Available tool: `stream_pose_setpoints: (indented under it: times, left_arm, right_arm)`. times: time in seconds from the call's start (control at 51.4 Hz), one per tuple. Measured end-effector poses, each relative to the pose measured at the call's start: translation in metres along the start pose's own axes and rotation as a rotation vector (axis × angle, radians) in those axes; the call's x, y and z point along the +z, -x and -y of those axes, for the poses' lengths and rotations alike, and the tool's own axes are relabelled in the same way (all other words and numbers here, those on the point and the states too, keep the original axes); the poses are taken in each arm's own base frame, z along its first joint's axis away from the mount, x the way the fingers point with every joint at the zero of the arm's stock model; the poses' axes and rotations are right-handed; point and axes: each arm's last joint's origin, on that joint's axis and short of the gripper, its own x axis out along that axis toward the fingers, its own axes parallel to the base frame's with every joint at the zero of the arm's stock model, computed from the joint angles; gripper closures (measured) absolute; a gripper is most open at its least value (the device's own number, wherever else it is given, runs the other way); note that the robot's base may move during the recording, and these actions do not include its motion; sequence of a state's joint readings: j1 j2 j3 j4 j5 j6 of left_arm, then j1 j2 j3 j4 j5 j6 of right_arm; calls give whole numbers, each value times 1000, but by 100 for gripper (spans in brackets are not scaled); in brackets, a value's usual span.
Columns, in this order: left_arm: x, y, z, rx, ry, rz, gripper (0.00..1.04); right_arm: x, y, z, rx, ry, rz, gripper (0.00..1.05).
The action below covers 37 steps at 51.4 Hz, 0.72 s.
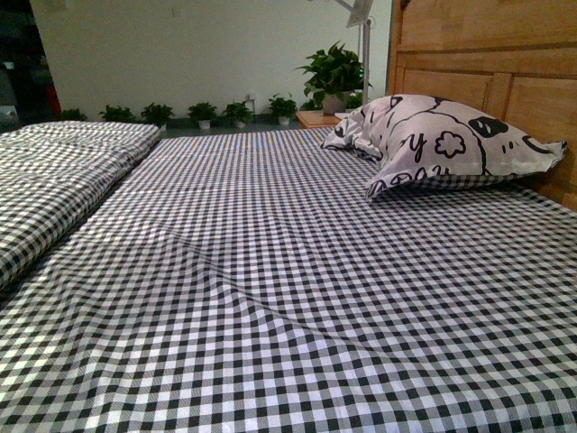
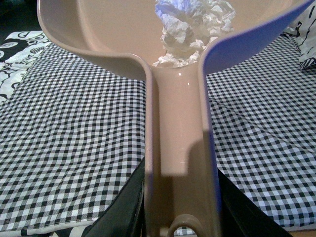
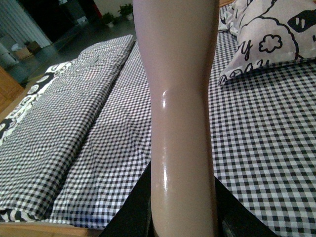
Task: Clean up trash
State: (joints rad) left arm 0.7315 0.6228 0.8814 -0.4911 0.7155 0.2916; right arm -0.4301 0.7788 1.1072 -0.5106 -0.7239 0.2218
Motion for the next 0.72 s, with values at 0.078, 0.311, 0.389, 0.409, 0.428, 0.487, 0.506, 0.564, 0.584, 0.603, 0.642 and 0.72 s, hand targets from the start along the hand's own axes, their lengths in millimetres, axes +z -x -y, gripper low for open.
stream_pose_setpoints:
  times: [0.078,0.311,0.389,0.409,0.428,0.487,0.506,0.564,0.584,0.603,0.642,0.72]
  left_arm:
    - [0,0,0,0,0,0,78]
    - [0,0,0,0,0,0,78]
    - [0,0,0,0,0,0,78]
    - [0,0,0,0,0,0,78]
    - [0,0,0,0,0,0,78]
    - [0,0,0,0,0,0,78]
    - [0,0,0,0,0,0,78]
    - [0,0,0,0,0,0,78]
    - [0,0,0,0,0,0,78]
    - [0,0,0,0,0,0,78]
    - [0,0,0,0,0,0,78]
    - [0,0,0,0,0,0,78]
  right_arm:
    - [0,0,0,0,0,0,86]
    - [0,0,0,0,0,0,86]
    - [0,0,0,0,0,0,86]
    - [0,0,0,0,0,0,86]
    - [0,0,0,0,0,0,86]
    - [0,0,0,0,0,0,86]
    - [0,0,0,0,0,0,86]
    - [0,0,0,0,0,0,86]
    - [0,0,0,0,0,0,86]
    - [0,0,0,0,0,0,86]
    - [0,0,0,0,0,0,86]
    - [0,0,0,0,0,0,86]
